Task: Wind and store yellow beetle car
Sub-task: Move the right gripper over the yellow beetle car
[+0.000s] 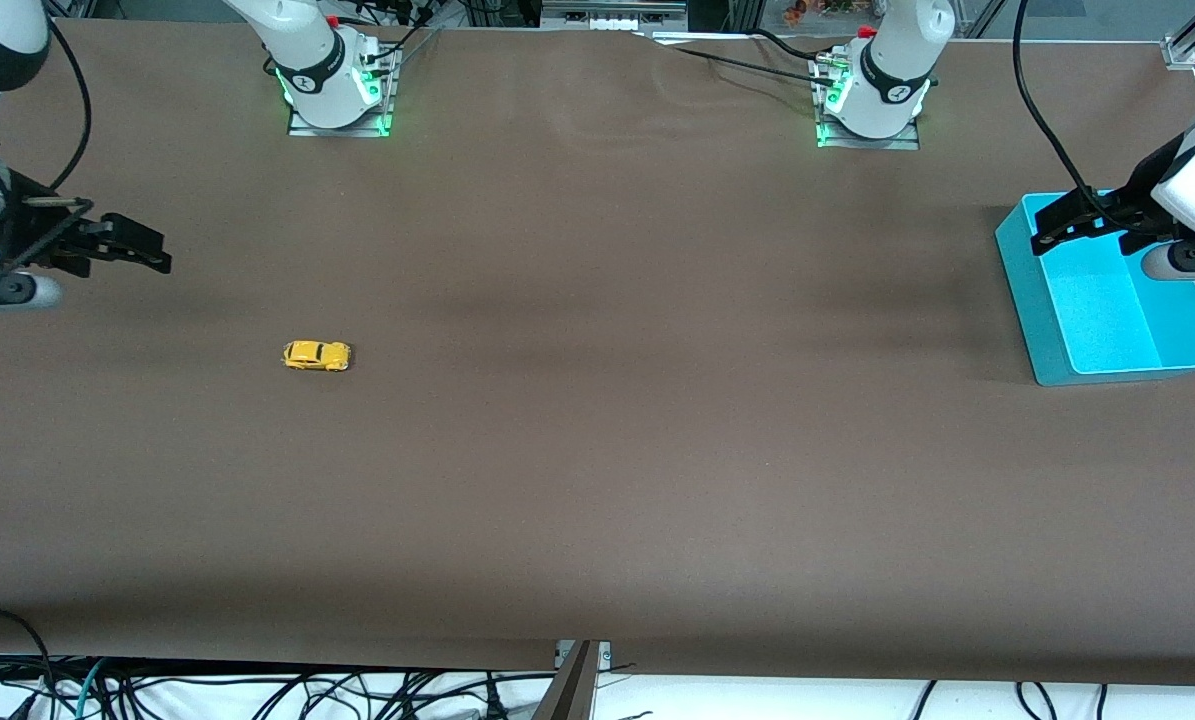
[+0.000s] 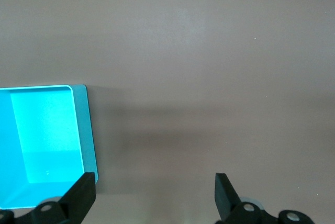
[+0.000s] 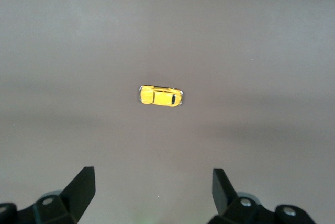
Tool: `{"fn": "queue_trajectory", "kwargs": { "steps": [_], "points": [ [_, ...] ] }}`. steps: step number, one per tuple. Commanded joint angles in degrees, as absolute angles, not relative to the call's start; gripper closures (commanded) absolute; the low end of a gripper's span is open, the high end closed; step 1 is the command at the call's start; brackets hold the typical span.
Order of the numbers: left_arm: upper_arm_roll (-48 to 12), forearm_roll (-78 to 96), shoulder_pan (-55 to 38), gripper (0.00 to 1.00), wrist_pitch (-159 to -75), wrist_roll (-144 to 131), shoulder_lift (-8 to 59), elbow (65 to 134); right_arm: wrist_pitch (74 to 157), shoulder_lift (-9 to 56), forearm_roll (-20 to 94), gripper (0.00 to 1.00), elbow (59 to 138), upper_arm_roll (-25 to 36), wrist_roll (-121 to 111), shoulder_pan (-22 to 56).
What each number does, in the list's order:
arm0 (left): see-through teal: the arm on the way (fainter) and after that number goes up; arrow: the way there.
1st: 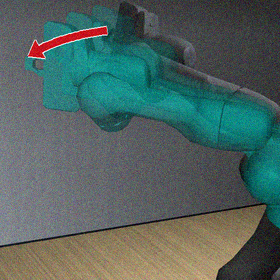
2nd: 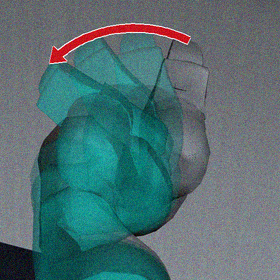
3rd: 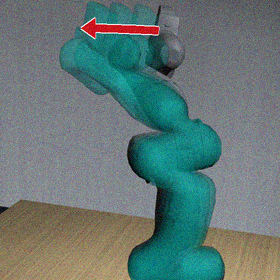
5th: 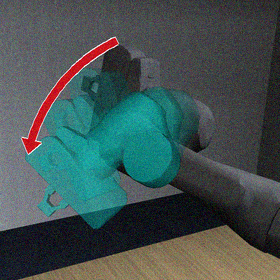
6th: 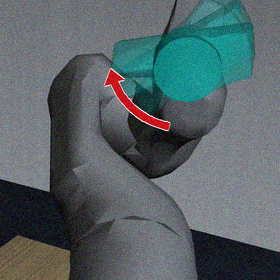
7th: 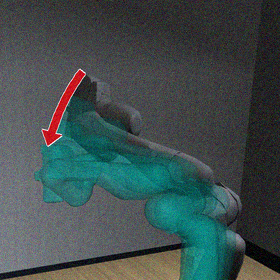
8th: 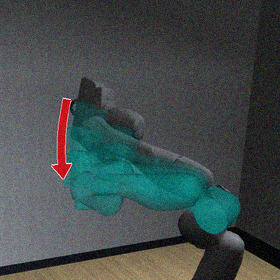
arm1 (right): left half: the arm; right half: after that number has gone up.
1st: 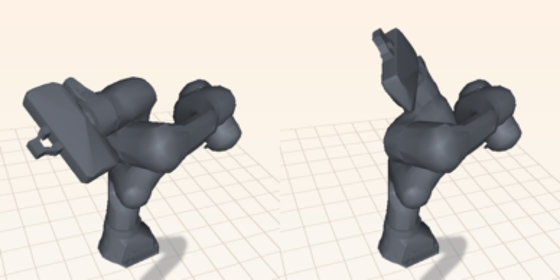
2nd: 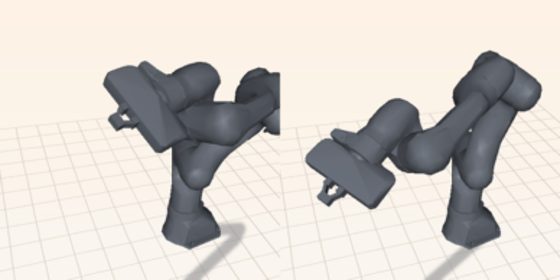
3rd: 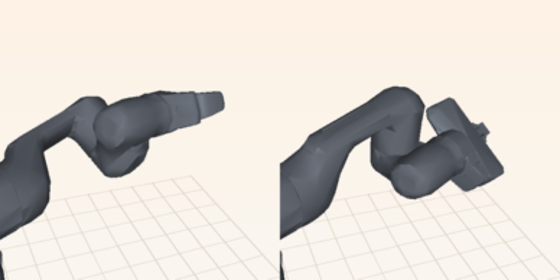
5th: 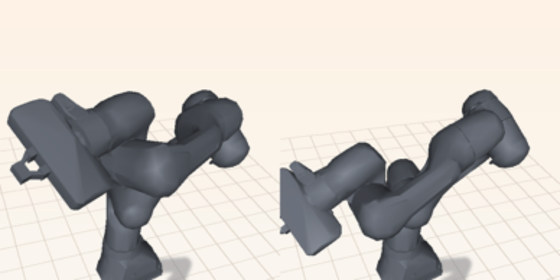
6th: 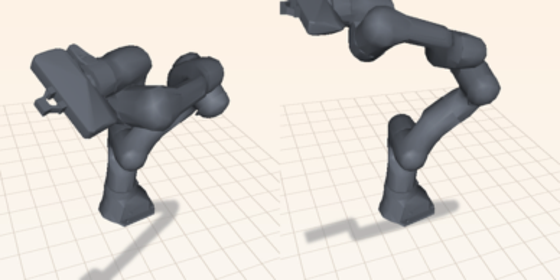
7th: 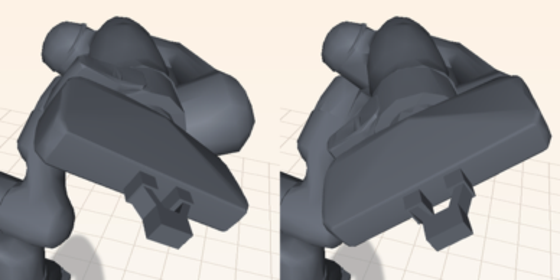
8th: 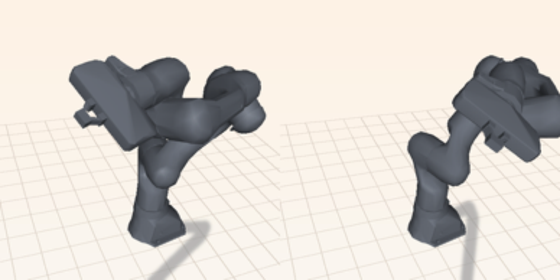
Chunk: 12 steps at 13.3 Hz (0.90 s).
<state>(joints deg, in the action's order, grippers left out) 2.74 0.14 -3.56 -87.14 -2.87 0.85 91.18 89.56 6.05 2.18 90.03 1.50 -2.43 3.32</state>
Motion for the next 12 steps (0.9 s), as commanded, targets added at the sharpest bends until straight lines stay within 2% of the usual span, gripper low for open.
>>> {"fn": "queue_trajectory", "kwargs": {
  "steps": [1, 3, 6, 10, 12],
  "points": [
    [2.72, -0.88, -3.60, 0.00, -87.89, -1.67, -0.62, 92.55, 88.69, 6.59, 2.20, 0.01, 90.09, 1.49, -2.02, 5.27],
    [2.72, -0.88, -3.60, 0.00, -87.89, -1.67, -0.62, 92.55, 86.67, 7.29, 1.94, 0.01, 90.09, 1.49, -4.11, 5.97],
    [2.72, -0.88, -3.60, 0.00, -87.89, -1.58, -0.62, 92.55, 86.66, 10.27, -1.92, 0.01, 90.18, 1.49, -22.52, 6.50],
    [2.72, -0.88, -3.60, 0.00, -87.89, -1.67, -0.62, 92.55, 92.27, 13.62, -2.37, 0.01, 92.28, 1.49, -39.69, 8.52],
    [2.72, -0.88, -3.60, 0.00, -87.89, -1.58, -0.62, 92.55, 97.18, 13.71, -2.29, 0.01, 96.13, 1.49, -47.33, 8.53]
  ]
}}
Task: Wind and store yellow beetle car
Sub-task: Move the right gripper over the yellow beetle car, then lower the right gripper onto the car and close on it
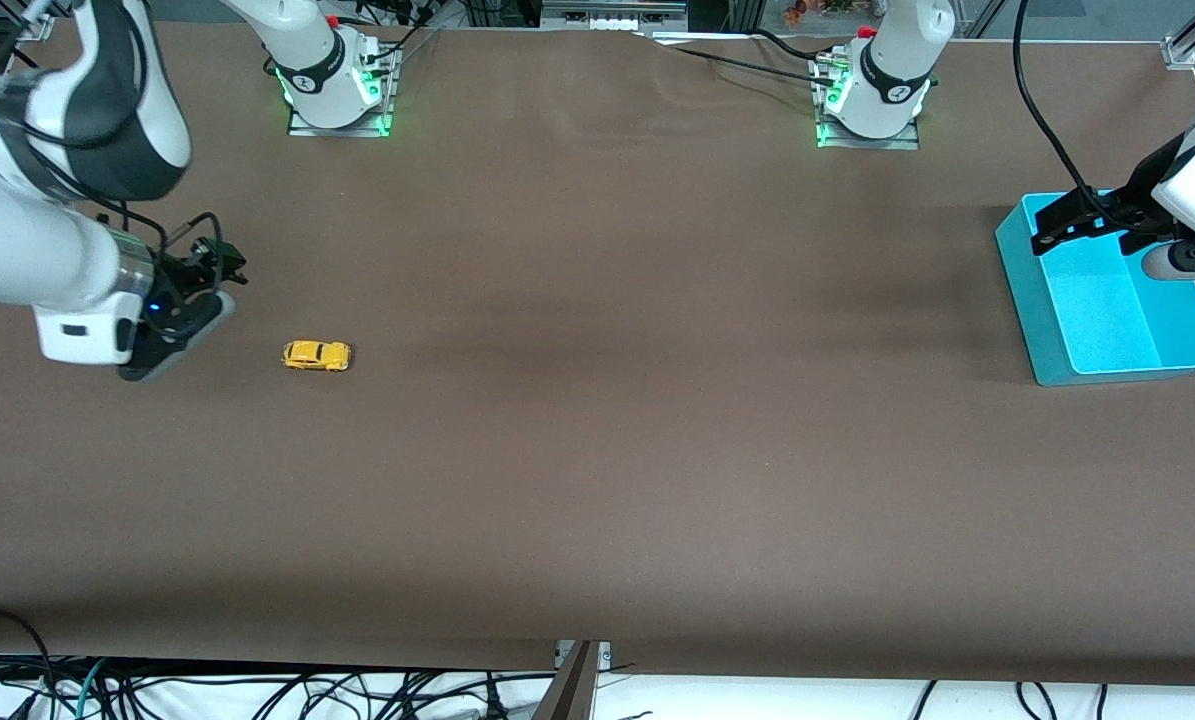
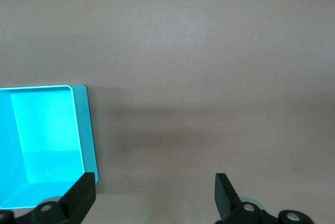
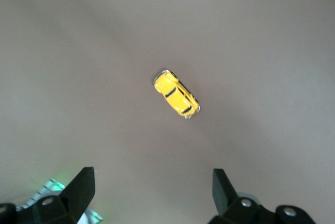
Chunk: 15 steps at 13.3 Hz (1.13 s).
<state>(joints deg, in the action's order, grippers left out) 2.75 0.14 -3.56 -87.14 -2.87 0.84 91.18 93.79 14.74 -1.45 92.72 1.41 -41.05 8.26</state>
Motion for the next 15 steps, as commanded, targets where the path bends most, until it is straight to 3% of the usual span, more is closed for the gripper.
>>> {"fn": "queue_trajectory", "kwargs": {
  "steps": [1, 12, 15],
  "points": [
    [2.72, -0.88, -3.60, 0.00, -87.89, -1.58, -0.62, 92.55, 100.77, 13.71, -2.20, 0.01, 98.68, 1.58, -53.29, 8.53],
    [2.72, -0.88, -3.60, 0.00, -87.80, -1.58, -0.62, 92.46, 140.41, 14.32, -2.11, 0.01, 124.17, 1.49, -77.95, 8.52],
    [2.81, -0.88, -3.60, 0.00, -87.80, -1.67, -0.53, 92.46, 147.12, 17.22, -2.02, 0.01, 126.21, 1.49, -82.08, 8.35]
  ]
}}
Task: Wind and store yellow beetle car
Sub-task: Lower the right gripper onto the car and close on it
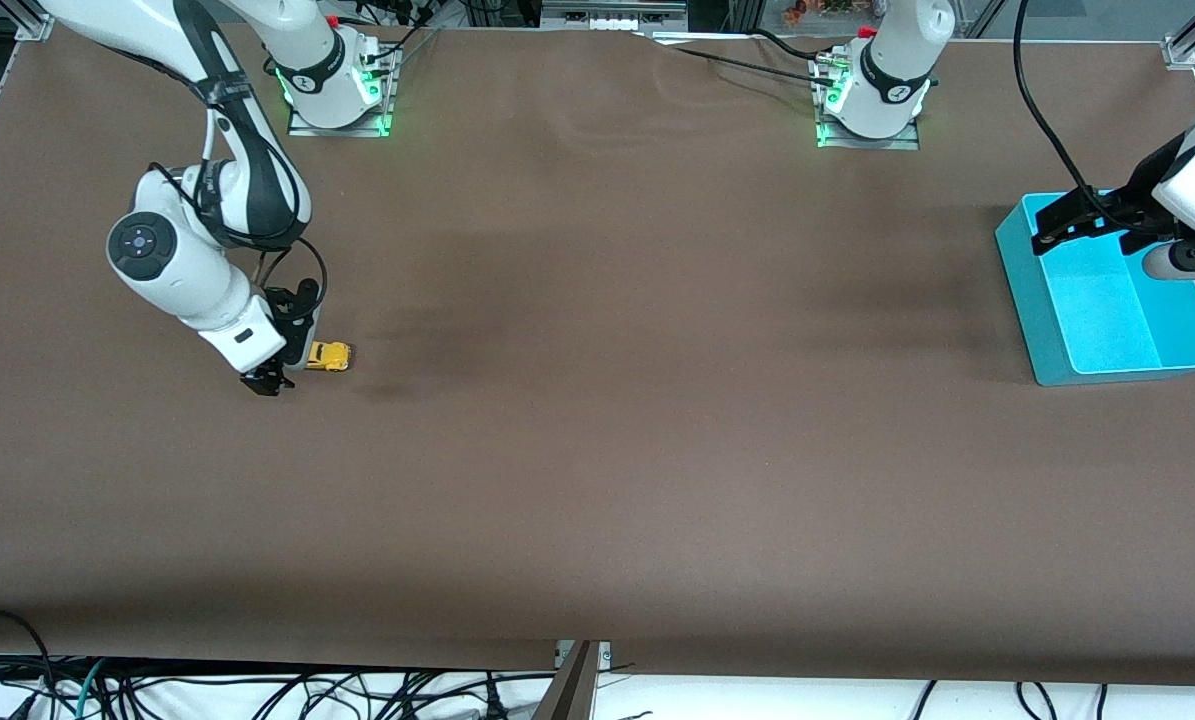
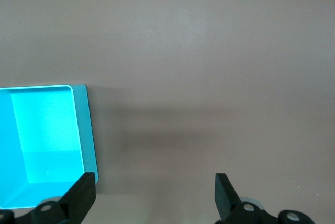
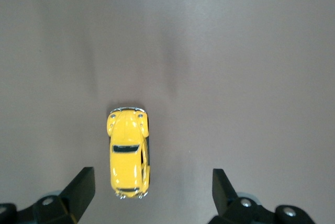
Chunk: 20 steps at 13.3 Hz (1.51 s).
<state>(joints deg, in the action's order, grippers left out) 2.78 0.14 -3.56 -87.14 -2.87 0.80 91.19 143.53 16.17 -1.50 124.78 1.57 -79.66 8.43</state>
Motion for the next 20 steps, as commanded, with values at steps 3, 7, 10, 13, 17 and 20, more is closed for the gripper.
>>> {"fn": "queue_trajectory", "kwargs": {
  "steps": [3, 7, 10, 13, 17, 20],
  "points": [
    [2.73, -0.88, -3.60, 0.00, -87.80, -1.67, -0.62, 92.46, 150.63, 17.40, -2.02, 0.01, 129.01, 1.49, -82.70, 8.35],
    [2.73, -0.88, -3.60, 0.00, -87.80, -1.67, -0.61, 92.46, 155.82, 18.71, -1.93, 0.01, 131.48, 1.49, -85.95, 8.26],
    [2.81, -0.88, -3.60, 0.00, -87.71, -1.67, -0.53, 92.46, 156.62, 19.51, -1.93, 0.01, 131.57, 1.58, -87.45, 8.00],
    [2.81, -0.88, -3.60, 0.00, -87.72, -1.67, -0.53, 92.55, 156.53, 20.04, -1.85, 0.01, 131.66, 1.84, -89.03, 7.21],
    [2.73, -0.88, -3.60, 0.00, -87.71, -1.58, -0.53, 92.55, 156.53, 20.04, -1.85, 0.02, 132.54, 1.93, -89.30, 6.59],
    [2.81, -0.88, -3.60, 0.00, -87.71, -1.67, -0.53, 92.46, 156.53, 20.04, -1.76, 0.20, 132.80, 1.93, -89.30, 6.59]
  ]
}}
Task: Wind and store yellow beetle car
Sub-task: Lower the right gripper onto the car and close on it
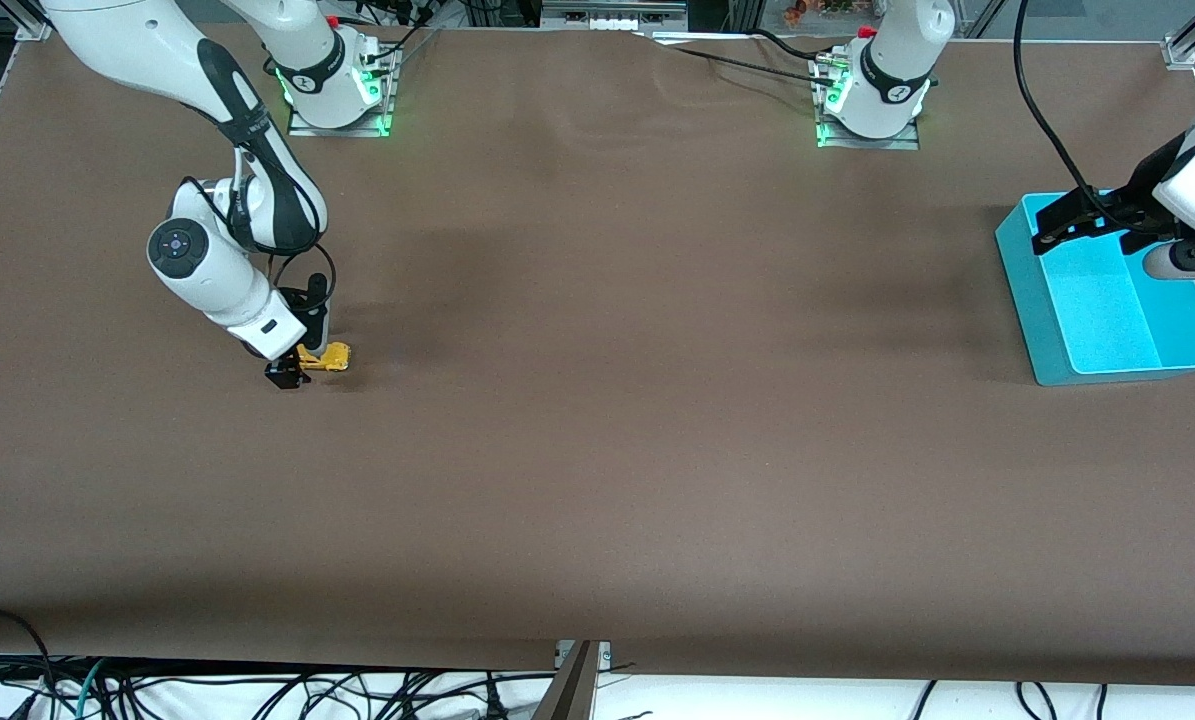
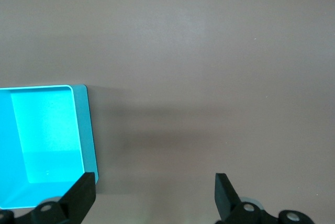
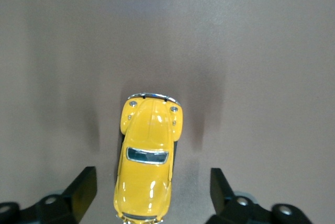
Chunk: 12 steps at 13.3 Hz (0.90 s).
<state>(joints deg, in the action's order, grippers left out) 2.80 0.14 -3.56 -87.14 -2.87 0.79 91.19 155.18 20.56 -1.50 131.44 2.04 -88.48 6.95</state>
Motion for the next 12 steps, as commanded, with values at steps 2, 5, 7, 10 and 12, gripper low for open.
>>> {"fn": "queue_trajectory", "kwargs": {
  "steps": [2, 5, 7, 10, 12],
  "points": [
    [2.73, -0.88, -3.60, 0.00, -87.71, -1.67, -0.53, 92.55, 156.53, 20.04, -1.76, 0.46, 132.71, 1.93, -89.38, 6.59],
    [2.81, -0.88, -3.60, 0.00, -87.71, -1.67, -0.53, 92.46, 156.36, 20.04, -1.85, 0.76, 132.71, 1.93, -89.38, 6.59],
    [2.81, -0.88, -3.60, 0.00, -87.71, -1.67, -0.53, 92.46, 156.53, 20.21, -1.85, 0.87, 132.71, 1.93, -89.38, 6.59],
    [2.73, -0.88, -3.60, 0.00, -87.71, -1.67, -0.53, 92.46, 156.45, 21.17, -1.76, 0.87, 132.71, 1.93, -89.30, 6.59],
    [2.72, -0.88, -3.60, 0.00, -87.71, -1.67, -0.53, 92.46, 156.53, 21.97, -1.76, 0.87, 132.71, 1.93, -89.38, 5.98]
  ]
}}
